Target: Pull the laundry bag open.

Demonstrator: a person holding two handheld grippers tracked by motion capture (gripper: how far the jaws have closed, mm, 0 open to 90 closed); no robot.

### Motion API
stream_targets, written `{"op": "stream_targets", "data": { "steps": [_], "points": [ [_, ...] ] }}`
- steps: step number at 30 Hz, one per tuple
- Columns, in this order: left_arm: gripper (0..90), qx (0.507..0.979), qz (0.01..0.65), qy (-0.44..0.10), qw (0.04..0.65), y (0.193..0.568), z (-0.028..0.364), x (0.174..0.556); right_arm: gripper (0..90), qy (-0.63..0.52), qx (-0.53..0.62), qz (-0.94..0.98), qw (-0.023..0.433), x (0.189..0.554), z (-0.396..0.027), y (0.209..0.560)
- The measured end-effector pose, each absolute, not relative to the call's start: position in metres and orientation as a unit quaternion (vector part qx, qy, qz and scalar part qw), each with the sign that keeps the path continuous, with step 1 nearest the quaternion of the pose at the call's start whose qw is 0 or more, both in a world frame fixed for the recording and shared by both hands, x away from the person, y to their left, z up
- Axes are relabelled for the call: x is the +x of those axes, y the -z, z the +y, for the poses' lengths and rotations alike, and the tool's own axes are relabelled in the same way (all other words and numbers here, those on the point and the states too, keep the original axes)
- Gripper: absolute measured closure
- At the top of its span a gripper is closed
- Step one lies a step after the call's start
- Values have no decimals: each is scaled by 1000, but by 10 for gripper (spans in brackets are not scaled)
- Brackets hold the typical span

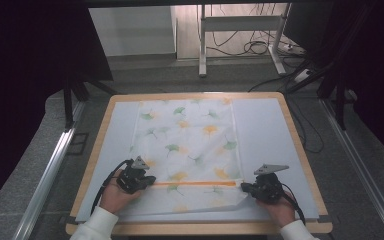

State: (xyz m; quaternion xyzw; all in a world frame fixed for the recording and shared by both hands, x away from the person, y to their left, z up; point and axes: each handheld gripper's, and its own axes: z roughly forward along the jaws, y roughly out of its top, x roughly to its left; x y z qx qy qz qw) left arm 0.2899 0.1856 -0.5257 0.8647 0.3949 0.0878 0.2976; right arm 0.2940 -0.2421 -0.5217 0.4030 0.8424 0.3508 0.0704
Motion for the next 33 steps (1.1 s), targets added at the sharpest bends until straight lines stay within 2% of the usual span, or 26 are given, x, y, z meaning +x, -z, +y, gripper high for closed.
{"op": "stream_targets", "data": {
  "steps": [33],
  "points": [
    [900, 851, 427, -99, 289, 526, 215, 284, 899, -349, 405, 842, 69, 294, -242, 521]
  ]
}}
